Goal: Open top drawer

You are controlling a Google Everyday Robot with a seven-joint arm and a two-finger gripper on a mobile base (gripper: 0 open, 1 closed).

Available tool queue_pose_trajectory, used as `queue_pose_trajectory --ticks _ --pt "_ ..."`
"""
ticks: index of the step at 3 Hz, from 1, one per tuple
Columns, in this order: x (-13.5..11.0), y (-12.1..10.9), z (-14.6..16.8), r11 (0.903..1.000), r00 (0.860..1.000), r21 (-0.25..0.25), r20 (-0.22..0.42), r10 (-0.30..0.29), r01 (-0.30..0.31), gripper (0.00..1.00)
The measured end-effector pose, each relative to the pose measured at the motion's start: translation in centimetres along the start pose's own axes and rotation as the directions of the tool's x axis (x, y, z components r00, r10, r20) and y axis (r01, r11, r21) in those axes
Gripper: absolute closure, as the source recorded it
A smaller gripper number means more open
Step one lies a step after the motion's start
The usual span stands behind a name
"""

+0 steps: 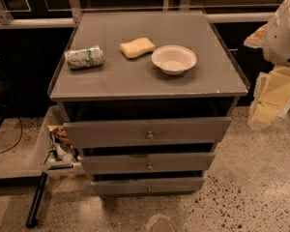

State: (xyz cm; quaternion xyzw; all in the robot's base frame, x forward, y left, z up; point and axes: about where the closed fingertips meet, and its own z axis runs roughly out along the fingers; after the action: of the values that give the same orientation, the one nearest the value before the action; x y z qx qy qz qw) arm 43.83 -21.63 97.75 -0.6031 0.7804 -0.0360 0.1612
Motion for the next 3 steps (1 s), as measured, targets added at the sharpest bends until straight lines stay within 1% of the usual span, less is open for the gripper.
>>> queue_pose_trajectory --ticks 1,2,3 --pt "0.0 0.0 0.0 1.0 1.0 0.0 0.0 0.0 0.0 0.0" --pt "0.4 1.0 2.2 0.9998 1.0 -0.018 0.024 -0.005 0.005 0.0" --pt "1.2 2.7 7.2 0.9969 0.997 -0.079 0.073 0.003 0.003 0.0"
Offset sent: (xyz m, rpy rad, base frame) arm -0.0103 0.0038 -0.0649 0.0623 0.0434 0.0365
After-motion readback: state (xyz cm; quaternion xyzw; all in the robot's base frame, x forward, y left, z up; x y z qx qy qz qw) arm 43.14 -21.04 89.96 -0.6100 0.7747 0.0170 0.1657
